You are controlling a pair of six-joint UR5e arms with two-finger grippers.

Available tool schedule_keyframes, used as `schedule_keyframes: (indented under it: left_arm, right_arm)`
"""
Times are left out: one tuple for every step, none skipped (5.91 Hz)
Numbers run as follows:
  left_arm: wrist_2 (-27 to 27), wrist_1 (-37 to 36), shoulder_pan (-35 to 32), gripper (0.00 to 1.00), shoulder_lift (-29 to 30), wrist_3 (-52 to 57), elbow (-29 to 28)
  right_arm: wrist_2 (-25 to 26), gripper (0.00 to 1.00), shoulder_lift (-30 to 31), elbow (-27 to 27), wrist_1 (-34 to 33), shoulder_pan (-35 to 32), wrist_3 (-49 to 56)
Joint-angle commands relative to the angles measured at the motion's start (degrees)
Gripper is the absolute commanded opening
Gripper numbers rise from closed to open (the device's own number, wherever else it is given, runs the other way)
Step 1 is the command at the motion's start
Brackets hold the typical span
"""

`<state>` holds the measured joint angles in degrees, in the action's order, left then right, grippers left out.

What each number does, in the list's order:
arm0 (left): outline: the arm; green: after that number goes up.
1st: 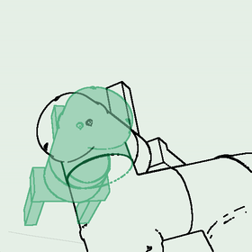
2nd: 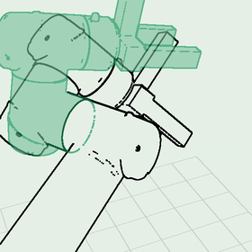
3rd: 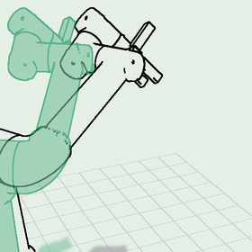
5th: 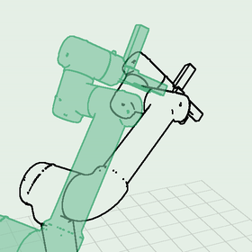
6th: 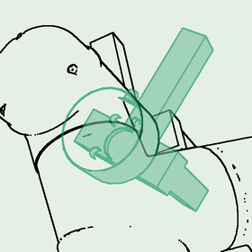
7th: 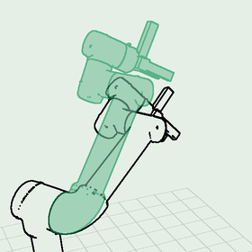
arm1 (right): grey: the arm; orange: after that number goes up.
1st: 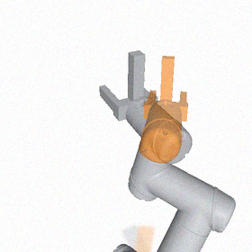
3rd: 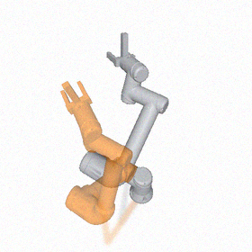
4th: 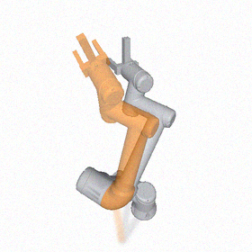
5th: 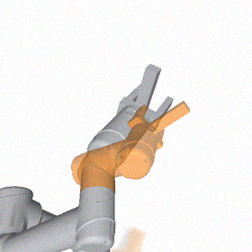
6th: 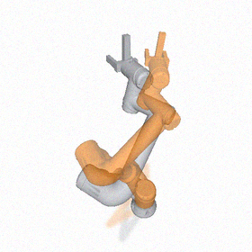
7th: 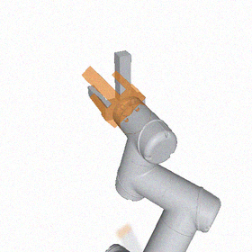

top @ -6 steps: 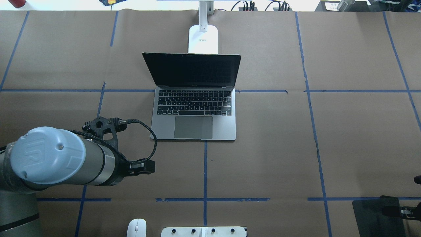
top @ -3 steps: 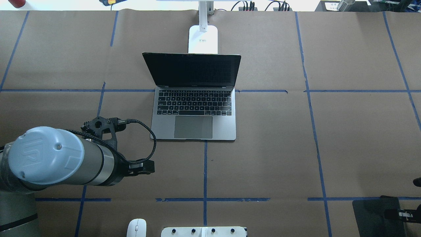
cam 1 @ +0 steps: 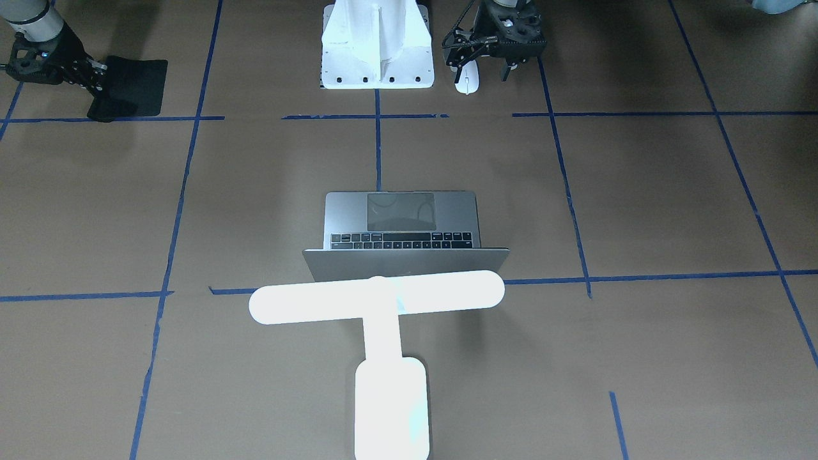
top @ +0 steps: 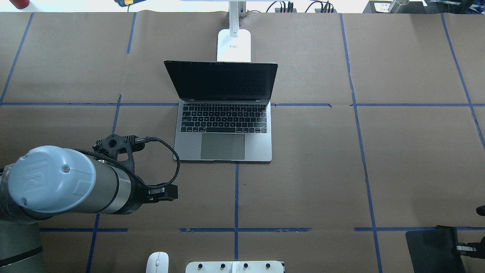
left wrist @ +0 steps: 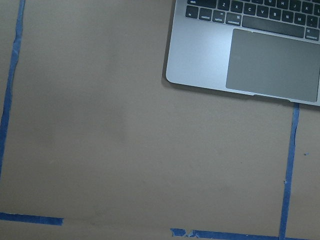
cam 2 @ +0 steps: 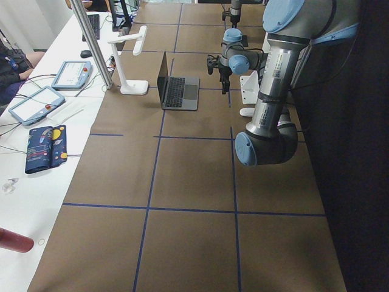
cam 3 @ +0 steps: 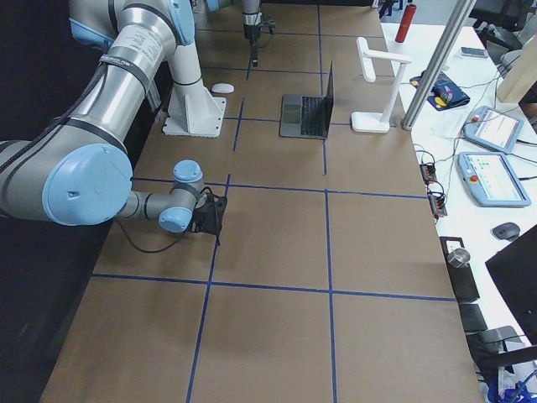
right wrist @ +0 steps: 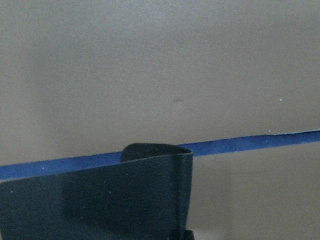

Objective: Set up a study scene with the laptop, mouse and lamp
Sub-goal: 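Carry the black mouse pad with the right gripper toward the laptop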

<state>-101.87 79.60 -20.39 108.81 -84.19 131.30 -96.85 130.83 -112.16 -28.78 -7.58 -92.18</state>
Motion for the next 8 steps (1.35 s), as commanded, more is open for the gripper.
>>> schedule_keyframes:
  left_arm:
    - [0.0,-0.06,0.0,1.0,0.08,-0.09,0.09]
    - [0.09,-0.06,0.0,1.0,0.0,-0.27,0.09]
    - [0.09,-0.06,0.0,1.0,0.0,-0.27,0.01]
    - [0.09,-0.06,0.0,1.0,-0.26,-0.27,0.01]
    - [0.09,-0.06,0.0,1.0,-1.22,-0.36,0.53]
    - [0.09,-0.06,0.0,1.0,-1.67,-0.36,0.53]
    - [0.09,0.03,0.0,1.0,-2.02,-0.36,0.62]
    - [0.09,0.03,0.0,1.0,-3.5,-1.31,2.27]
  right_arm:
    - [0.17,0.0,0.22,-2.26,0.12,-0.24,-0.02]
    - [0.43,0.0,-1.18,-4.88,0.12,-1.12,0.24]
    - [0.34,0.0,-5.28,-5.17,-0.05,-3.82,1.29]
    - [-0.27,0.0,-9.67,-4.65,-0.84,-7.16,4.87]
    - [-0.88,0.0,-13.72,-4.56,-3.63,-10.06,9.17]
    - [-4.8,0.0,-18.72,-4.65,-7.05,-14.35,9.3]
    - [-7.71,0.0,-24.86,-4.65,-11.96,-17.96,9.99]
    - [-8.09,0.0,-31.62,-4.21,-20.71,-18.87,13.57]
